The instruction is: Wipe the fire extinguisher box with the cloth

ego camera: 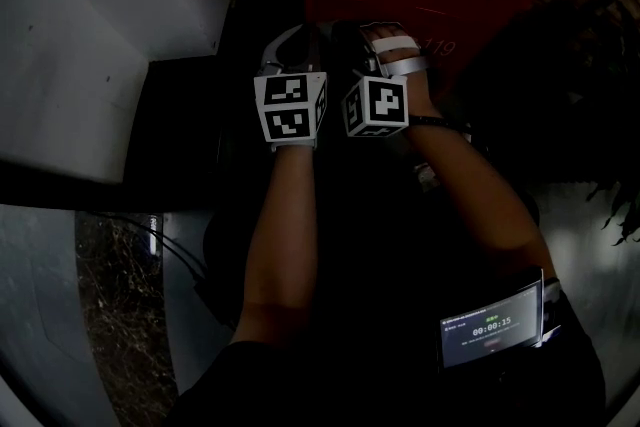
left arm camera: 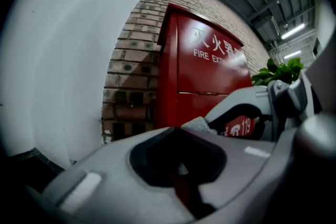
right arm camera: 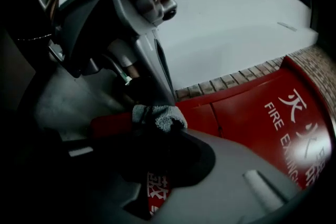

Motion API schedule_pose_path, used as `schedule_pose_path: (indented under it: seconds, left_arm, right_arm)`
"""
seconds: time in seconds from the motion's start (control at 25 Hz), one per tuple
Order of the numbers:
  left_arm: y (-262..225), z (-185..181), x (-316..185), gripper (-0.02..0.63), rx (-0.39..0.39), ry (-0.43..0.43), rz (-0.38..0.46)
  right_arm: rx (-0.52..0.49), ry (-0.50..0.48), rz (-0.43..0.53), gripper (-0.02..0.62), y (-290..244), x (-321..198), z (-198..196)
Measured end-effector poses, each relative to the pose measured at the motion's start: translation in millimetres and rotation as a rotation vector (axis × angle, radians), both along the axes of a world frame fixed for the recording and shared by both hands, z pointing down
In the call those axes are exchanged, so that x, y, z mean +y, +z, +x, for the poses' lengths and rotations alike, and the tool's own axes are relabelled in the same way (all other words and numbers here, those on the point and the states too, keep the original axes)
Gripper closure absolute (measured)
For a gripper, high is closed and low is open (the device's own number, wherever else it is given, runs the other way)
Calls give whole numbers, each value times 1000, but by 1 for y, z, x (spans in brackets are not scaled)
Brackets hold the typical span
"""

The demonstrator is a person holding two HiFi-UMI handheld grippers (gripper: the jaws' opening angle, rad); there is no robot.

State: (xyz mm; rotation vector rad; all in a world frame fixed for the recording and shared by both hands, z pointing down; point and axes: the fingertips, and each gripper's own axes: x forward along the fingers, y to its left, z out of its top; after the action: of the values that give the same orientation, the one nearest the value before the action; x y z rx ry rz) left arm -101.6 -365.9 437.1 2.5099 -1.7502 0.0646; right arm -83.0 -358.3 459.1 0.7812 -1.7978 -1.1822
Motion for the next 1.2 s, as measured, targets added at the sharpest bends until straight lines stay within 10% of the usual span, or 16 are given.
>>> schedule_pose_path:
  seconds: [1.2]
  left_arm:
    - [29, 173, 23, 604, -33, 400, -11]
  right_arm:
    - [4, 425, -92, 554, 32, -1, 265]
